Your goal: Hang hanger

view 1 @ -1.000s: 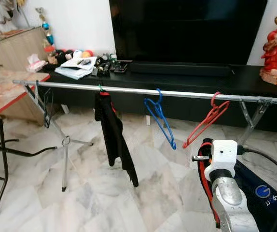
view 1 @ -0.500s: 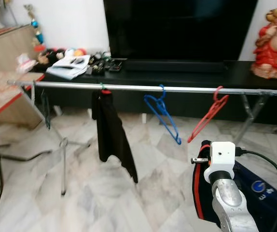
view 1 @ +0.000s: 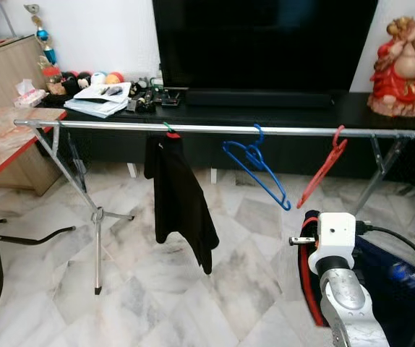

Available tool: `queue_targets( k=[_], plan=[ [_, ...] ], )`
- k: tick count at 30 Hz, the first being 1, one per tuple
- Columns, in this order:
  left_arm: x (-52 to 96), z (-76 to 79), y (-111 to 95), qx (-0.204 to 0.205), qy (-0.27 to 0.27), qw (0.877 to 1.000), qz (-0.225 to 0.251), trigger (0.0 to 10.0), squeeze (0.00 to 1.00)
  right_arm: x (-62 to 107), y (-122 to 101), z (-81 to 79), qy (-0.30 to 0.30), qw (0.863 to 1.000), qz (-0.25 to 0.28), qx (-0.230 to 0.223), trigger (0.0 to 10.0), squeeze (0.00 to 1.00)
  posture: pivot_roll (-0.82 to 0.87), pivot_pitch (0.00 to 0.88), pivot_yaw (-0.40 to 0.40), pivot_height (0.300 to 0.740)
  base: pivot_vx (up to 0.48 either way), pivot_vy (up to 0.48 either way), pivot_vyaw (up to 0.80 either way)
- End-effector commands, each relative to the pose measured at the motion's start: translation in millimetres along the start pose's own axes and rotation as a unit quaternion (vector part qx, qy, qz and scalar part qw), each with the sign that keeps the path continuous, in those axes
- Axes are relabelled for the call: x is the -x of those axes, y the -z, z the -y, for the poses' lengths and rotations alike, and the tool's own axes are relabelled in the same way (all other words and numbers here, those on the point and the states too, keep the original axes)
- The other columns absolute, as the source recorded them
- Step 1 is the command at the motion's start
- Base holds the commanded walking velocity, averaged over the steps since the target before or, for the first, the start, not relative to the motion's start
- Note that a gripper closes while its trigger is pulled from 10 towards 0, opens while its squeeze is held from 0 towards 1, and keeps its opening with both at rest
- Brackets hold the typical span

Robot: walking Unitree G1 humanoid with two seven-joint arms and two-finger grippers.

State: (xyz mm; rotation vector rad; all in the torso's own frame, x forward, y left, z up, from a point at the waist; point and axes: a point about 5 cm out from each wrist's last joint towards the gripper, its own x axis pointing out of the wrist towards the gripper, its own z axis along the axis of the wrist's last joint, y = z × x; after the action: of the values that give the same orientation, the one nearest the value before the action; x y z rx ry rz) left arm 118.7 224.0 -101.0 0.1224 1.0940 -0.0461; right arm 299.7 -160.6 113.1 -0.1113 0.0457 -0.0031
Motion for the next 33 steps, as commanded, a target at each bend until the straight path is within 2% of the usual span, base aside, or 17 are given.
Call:
queue_targets(
  k=[1, 10, 16, 18, 22, 25, 30, 31, 32, 33],
  plan=[
    [0.2, -0.7, 1.1, 0.006, -0.001, 1.0, -0.004, 10.0, 0.0, -1.2, -8.5, -4.7, -0.02, 1.0, 0.021, 0.006, 10.0, 0.0, -0.01, 0.049, 0.071, 0.74, 0.0, 0.285, 0.0],
    [0.1, -0.6, 1.0, 0.007, -0.001, 1.0, -0.004, 10.0, 0.0, 0.1, -14.8, -13.3, -0.054, 0.998, 0.045, 0.008, 10.0, 0.0, -0.01, 0.049, 0.07, 0.74, 0.0, 0.286, 0.0],
    [0.1, -0.4, 0.9, 0.006, -0.001, 1.0, -0.003, 10.0, 0.0, -1.1, -9.7, -6.9, -0.029, 0.999, 0.036, 0.008, 10.0, 0.0, -0.01, 0.049, 0.069, 0.74, 0.0, 0.172, 0.0],
    [0.1, -0.3, 0.8, 0.004, -0.001, 1.0, -0.003, 10.0, 0.0, -2.1, -2.8, 1.0, 0.003, 1.0, 0.022, -0.001, 10.0, 0.0, -0.01, 0.048, 0.069, 0.74, 0.0, 0.0, 0.0],
    [0.3, -1.3, -1.4, 0.002, -0.011, 1.0, 0.012, 10.0, 0.0, 1.7, 34.0, 27.0, 0.102, 0.992, -0.057, -0.056, 10.0, 0.0, -0.01, 0.044, 0.071, 0.74, 0.0, 0.0, 0.0],
    [0.6, -2.4, -4.1, -0.001, -0.021, 0.999, 0.028, 10.0, 0.0, 7.1, 52.0, 30.9, 0.114, 0.988, -0.091, -0.054, 10.0, 0.0, -0.01, 0.044, 0.071, 0.74, 0.0, 0.0, 0.0],
    [2.6, -5.7, -12.6, -0.002, -0.058, 0.995, 0.083, 10.0, 0.0, 21.6, 93.3, 34.2, 0.13, 0.978, -0.155, -0.045, 10.0, 0.0, 0.01, 0.036, 0.074, 0.74, 0.0, 0.0, 0.0],
    [2.6, -5.7, -12.6, -0.002, -0.058, 0.995, 0.083, 10.0, 0.0, 21.6, 93.3, 34.2, 0.13, 0.978, -0.155, -0.045, 10.0, 0.0, 0.01, 0.036, 0.074, 0.74, 0.0, 0.0, 0.0],
    [1.5, -12.5, -46.6, -0.011, -0.062, 0.987, 0.146, 10.0, 0.0, 24.6, 100.7, 35.5, 0.137, 0.976, -0.165, -0.046, 10.0, 0.0, 0.01, 0.028, 0.08, 0.74, 0.0, 0.0, 0.0],
    [2.2, -17.1, -71.2, -0.018, -0.063, 0.98, 0.187, 10.0, 0.0, 25.8, 103.3, 36.1, 0.14, 0.975, -0.169, -0.046, 10.0, 0.0, 0.01, 0.027, 0.08, 0.74, 0.0, 0.0, 0.0]
  ],
)
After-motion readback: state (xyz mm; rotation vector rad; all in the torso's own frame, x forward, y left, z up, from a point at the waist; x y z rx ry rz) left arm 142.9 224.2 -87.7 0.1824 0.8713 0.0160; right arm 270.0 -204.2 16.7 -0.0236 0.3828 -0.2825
